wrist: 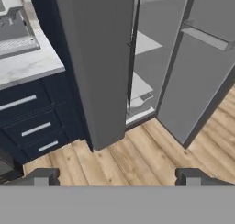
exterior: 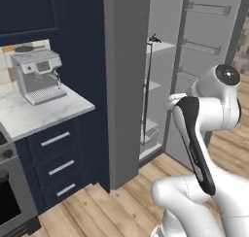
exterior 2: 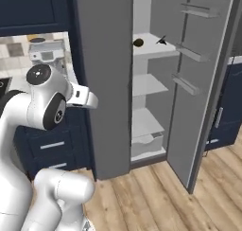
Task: Take the cheese, fish, and avocado from the fridge and place them on the plate on the dining counter to create an appetizer plate.
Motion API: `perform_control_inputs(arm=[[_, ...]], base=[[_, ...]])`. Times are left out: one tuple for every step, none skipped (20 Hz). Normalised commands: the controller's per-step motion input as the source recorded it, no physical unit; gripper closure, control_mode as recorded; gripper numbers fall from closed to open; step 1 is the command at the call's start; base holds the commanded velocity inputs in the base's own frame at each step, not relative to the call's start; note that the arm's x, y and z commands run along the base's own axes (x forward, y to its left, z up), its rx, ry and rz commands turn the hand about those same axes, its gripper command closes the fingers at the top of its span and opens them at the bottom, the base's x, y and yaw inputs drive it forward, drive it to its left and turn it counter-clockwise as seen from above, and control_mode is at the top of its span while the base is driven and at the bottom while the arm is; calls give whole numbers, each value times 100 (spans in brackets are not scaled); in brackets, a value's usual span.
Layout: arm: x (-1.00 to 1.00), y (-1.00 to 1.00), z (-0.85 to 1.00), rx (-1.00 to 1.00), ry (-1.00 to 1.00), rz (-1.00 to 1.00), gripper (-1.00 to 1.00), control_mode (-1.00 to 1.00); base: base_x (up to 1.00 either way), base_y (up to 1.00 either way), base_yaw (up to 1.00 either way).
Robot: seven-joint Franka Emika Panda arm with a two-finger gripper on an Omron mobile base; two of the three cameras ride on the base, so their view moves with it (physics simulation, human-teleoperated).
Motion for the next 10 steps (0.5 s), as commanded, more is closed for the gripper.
perform_control_inputs(arm=[[0,0,0,0,0,0,-100,100],[0,0,0,0,0,0,-100,100],[0,0,0,0,0,0,-100,100],[0,0,0,0,0,0,-100,100],[0,0,0,0,0,0,-100,100],[0,0,0,0,0,0,-100,100],[0,0,0,0,0,0,-100,100],[0,0,0,0,0,0,-100,100],[0,0,0,0,0,0,-100,100],[0,0,0,0,0,0,-100,100]], base=[[45,-54,32],[42,-56,33],[41,-58,33],[41,-58,33],[41,-58,33],[41,-55,32],[42,-53,32],[44,-51,31],[44,-50,30],[44,-51,29]])
